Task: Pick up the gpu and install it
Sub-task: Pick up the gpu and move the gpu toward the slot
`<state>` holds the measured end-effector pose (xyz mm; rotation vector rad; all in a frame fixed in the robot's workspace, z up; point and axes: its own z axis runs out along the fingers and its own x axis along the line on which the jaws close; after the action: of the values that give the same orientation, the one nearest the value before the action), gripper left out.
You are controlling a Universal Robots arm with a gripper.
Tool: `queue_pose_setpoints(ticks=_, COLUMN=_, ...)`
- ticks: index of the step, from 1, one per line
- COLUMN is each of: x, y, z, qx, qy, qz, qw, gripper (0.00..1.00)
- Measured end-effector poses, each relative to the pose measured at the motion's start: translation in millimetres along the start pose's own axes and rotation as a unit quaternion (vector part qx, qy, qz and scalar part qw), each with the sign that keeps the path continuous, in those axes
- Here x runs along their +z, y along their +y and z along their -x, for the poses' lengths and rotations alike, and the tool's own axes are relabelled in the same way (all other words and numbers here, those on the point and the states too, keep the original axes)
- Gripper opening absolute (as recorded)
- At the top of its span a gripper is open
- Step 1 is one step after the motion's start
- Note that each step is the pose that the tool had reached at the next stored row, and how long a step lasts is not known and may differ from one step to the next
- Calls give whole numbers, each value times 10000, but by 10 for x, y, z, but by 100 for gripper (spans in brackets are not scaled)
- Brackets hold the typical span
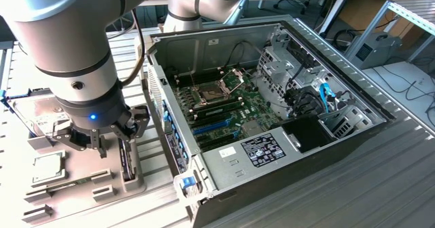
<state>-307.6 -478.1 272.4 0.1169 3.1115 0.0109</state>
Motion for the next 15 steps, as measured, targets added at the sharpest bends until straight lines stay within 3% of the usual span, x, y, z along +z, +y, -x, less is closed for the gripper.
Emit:
queue_pose_setpoints(ticks=8, x=22, y=2, z=0, qx=1, qy=0, qz=0, qw=10000, gripper=48)
queue_pose_setpoints(ticks=15, x=30, y=52, z=16, qx=0, qy=0, qz=0, qw=10000, gripper=48)
